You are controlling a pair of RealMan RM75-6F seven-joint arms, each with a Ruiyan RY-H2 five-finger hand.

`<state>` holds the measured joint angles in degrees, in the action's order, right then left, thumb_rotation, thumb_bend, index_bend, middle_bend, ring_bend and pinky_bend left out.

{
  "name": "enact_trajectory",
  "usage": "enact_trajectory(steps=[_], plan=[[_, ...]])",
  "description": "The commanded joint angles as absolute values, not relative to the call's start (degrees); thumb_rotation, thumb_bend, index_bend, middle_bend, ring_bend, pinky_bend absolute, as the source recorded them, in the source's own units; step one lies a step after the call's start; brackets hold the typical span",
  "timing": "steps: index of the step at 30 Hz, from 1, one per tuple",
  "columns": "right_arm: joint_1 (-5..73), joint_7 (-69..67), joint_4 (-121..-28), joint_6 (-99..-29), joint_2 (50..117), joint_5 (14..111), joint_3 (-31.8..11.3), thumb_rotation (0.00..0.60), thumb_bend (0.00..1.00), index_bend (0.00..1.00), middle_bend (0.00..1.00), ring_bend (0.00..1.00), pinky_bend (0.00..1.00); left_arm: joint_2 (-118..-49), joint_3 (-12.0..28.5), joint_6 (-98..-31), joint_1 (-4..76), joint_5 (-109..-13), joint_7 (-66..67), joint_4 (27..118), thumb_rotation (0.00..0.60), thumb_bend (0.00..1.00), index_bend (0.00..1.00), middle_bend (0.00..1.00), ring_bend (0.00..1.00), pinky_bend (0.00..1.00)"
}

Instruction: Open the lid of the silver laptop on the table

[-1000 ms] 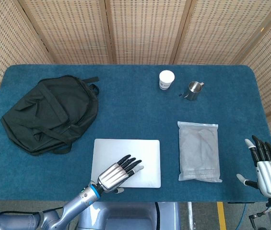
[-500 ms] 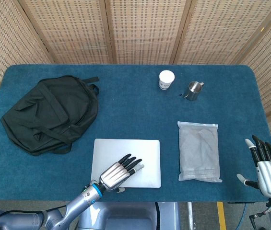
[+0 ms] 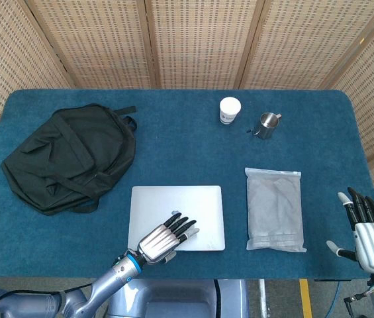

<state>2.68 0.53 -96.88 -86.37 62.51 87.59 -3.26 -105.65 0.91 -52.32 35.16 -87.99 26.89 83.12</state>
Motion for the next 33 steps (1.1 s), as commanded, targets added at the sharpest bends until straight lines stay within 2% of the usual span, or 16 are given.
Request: enact_trajectory(steps=[1,10,19,23,27,29,33], plan=[[2.70,0.55,-96.88,-86.37,62.51,87.61,-3.25,0.600,0.00,0.00,0.00,0.00,0.00,-105.54,0.91,-52.53,35.31,-87.99,27.05,83.34,0.600,0.43,0.00,0.00,0.00,0.00],[2.72,0.67,-96.95,-86.38,62.54,87.71,-3.18,0.600,0.00,0.00,0.00,0.00,0.00,-105.03,1.07,-53.63,35.62,-87.99,27.53,84.07,0.600,0.45,0.00,0.00,0.00,0.00],[3.19,-0.82,-96.47,-86.17,62.41,90.33,-2.25,0.600,0.00,0.00,0.00,0.00,0.00,-103.63,3.76,-55.43,35.72,-85.90,26.75,86.39,0.600,0.50,0.00,0.00,0.00,0.00],[4.51,-3.51,-92.50,-85.81,63.19,95.04,-0.92,0.600,0.00,0.00,0.00,0.00,0.00,-102.33,6.09,-55.76,36.13,-83.91,25.39,88.19,0.600,0.50,0.00,0.00,0.00,0.00],[6.65,-8.03,-87.69,-84.86,64.16,99.58,0.48,0.600,0.00,0.07,0.01,0.00,0.00,-101.25,7.89,-55.51,36.91,-81.93,24.37,89.19,0.600,0.50,0.00,0.00,0.00,0.00],[7.66,-10.39,-85.76,-84.63,64.54,101.59,1.19,0.600,0.02,0.11,0.05,0.00,0.01,-100.91,8.55,-55.45,37.30,-81.30,23.76,89.43,0.600,0.50,0.00,0.00,0.00,0.00],[10.27,-18.85,-82.40,-84.04,65.23,106.37,3.54,0.600,0.19,0.19,0.12,0.00,0.08,-100.17,9.78,-55.46,38.08,-80.19,22.95,89.57,0.600,0.51,0.00,0.00,0.00,0.00]])
